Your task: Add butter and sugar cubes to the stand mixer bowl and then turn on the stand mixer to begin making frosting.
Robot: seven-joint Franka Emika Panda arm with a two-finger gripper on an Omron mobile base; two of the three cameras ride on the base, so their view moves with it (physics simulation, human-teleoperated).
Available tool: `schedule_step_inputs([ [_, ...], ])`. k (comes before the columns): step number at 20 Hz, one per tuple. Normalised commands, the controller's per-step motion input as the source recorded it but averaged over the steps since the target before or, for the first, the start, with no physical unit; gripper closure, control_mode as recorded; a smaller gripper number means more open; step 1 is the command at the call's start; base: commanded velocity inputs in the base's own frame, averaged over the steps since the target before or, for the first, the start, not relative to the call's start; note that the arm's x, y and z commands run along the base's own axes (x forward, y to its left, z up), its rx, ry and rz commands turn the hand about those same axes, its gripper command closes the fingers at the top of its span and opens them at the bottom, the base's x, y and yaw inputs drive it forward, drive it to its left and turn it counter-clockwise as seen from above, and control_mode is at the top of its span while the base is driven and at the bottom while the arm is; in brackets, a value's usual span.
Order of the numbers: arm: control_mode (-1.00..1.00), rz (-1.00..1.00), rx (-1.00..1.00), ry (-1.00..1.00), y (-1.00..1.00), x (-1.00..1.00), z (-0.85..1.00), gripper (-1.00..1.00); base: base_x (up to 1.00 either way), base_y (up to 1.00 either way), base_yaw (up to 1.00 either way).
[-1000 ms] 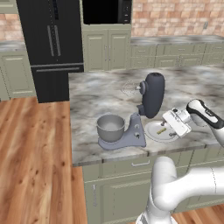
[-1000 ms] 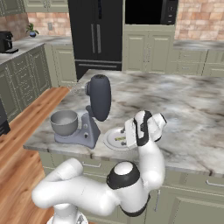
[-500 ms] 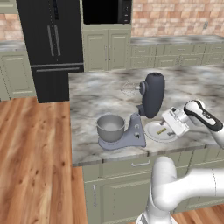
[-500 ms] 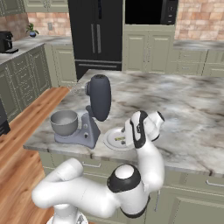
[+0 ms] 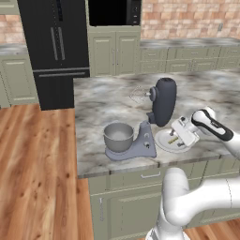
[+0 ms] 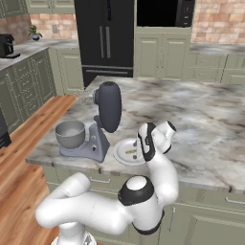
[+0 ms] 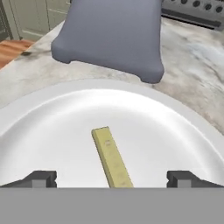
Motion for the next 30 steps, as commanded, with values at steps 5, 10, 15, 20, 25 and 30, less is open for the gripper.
schedule_step_inputs([
  [5, -1.0, -0.01, -0.1, 0.0, 0.0, 0.11, -0.33, -1.0, 0.0, 0.0, 0.0],
  [10, -1.0, -0.02, -0.13, 0.02, 0.02, 0.03, -0.46, 1.0, 0.0, 0.0, 0.0],
  [15, -1.0, -0.02, -0.13, 0.09, 0.01, 0.03, -0.52, 1.0, 0.0, 0.0, 0.0],
  [20, -1.0, -0.02, -0.01, 0.03, -0.29, -0.1, -0.12, 1.0, 0.0, 0.0, 0.0],
  [25, -1.0, -0.03, 0.0, -0.01, -0.33, -0.43, 0.02, 1.0, 0.0, 0.0, 0.0],
  [30, -1.0, -0.03, 0.04, -0.14, -0.04, -0.79, 0.81, 1.0, 0.0, 0.0, 0.0],
])
